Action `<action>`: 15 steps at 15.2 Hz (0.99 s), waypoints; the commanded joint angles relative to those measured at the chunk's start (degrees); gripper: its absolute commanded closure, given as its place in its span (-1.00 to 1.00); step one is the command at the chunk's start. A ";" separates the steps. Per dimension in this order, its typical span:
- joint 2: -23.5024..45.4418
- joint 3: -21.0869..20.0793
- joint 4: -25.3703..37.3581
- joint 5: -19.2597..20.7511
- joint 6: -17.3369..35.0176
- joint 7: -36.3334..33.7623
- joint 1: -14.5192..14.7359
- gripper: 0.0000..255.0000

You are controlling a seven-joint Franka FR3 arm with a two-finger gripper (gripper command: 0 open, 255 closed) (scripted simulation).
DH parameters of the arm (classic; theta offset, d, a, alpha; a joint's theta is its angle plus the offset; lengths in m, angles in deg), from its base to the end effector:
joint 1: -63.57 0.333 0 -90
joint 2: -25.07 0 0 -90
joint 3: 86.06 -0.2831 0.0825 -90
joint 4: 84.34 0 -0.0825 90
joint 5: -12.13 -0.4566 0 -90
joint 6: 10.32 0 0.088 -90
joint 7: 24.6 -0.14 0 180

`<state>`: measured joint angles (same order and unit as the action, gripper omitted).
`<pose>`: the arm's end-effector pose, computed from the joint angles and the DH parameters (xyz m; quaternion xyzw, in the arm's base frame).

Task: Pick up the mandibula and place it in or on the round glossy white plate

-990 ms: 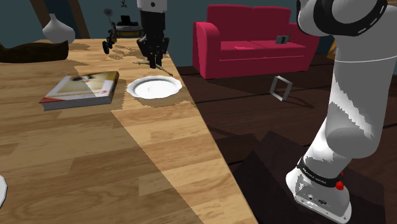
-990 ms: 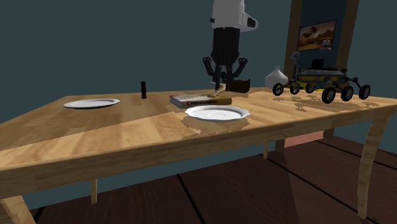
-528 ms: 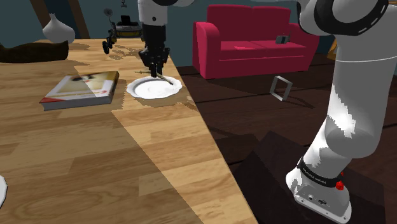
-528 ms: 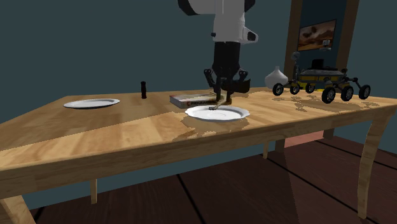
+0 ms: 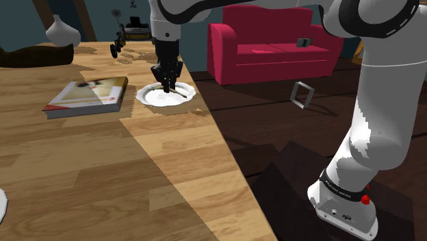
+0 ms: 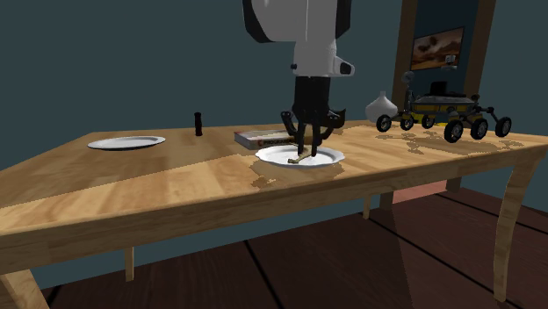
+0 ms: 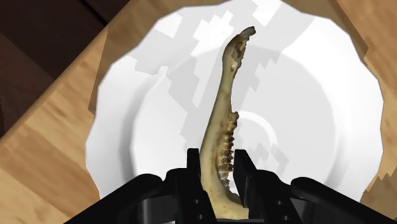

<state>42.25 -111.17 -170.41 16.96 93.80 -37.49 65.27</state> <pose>0.6520 0.2906 0.4337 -0.9922 -0.1206 -0.0131 0.0277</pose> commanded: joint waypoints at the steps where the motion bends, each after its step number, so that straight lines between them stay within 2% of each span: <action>1: 0.04 0.01 -0.13 0.02 0.18 0.02 -0.01 1.00; 6: 0.04 0.01 -0.12 0.02 0.18 0.01 -0.01 1.00; 7: 0.04 0.01 -0.12 0.02 0.18 0.01 -0.01 -1.00; 12: 0.04 0.01 -0.12 0.02 0.18 0.01 -0.01 -1.00; 15: 0.11 -0.09 5.77 -0.01 -5.63 0.12 0.28 -1.00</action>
<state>42.26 -111.19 -166.74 16.90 90.23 -37.27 65.34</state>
